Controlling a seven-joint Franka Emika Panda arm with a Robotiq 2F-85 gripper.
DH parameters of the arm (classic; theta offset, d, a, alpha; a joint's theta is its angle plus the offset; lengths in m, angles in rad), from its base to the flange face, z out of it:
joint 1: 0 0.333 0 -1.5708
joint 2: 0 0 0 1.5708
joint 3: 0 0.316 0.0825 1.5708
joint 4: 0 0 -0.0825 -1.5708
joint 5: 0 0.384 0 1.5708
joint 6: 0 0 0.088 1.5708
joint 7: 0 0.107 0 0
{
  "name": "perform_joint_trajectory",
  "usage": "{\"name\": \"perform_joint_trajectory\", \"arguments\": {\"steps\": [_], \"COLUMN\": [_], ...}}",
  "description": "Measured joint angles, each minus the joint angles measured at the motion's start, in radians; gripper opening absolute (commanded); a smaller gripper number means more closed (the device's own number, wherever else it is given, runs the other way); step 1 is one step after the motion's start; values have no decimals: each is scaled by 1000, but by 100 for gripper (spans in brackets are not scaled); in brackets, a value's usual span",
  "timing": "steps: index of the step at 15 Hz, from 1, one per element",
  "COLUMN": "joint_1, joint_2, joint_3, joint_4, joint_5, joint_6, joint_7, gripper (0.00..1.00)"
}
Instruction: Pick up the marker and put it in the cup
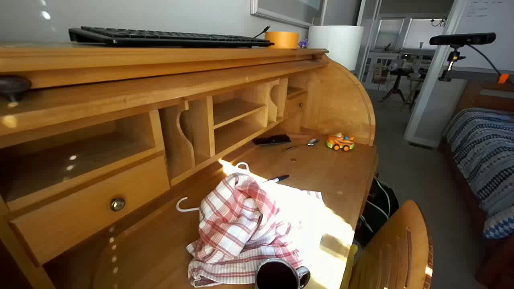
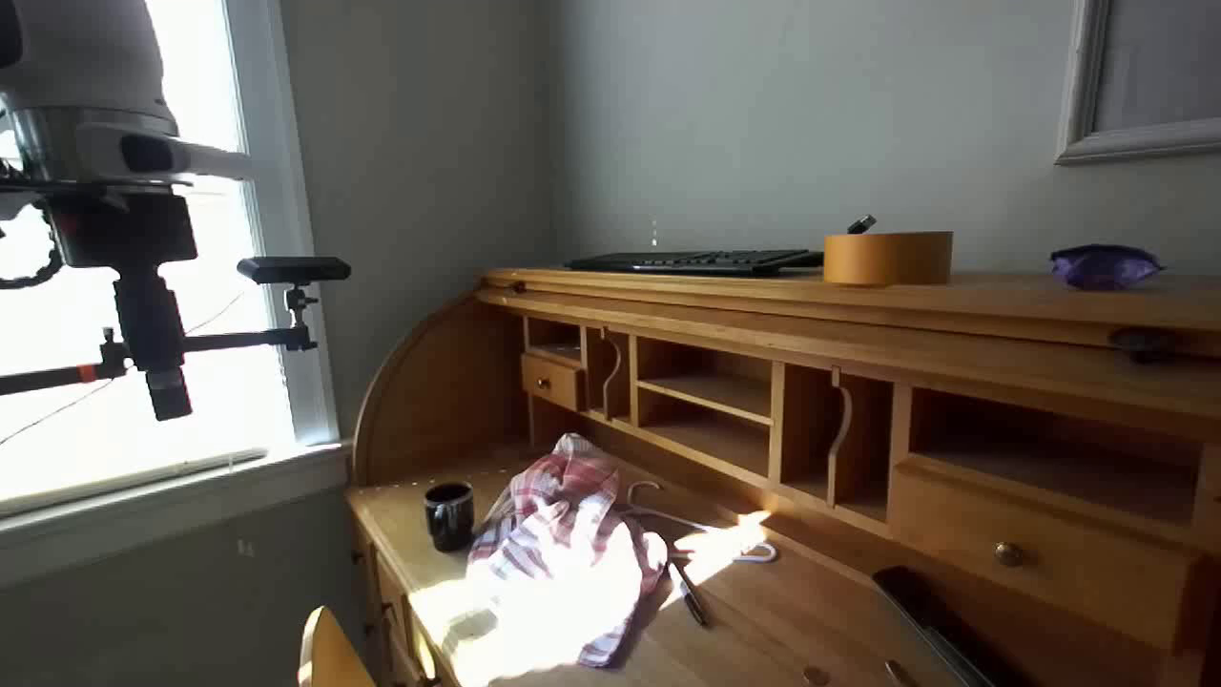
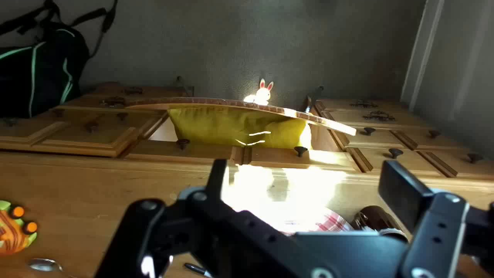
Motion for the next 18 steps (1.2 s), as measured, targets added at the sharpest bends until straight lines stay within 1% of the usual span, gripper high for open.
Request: {"name": "perform_joint_trajectory", "arguments": {"steps": [9,11,14,16,18], "joint_1": [0,-1,0,7,33], "joint_2": [0,3,21,48,110], "joint_3": [0,0,-8,-24,-55], "joint_4": [0,-3,-34,-56,-61], "joint_5": [0,0,-3,-3,-2], "joint_6": [0,37,269,433,594], "joint_7": [0,0,-37,-92,-173], "gripper": [100,100,100,100,100]}}
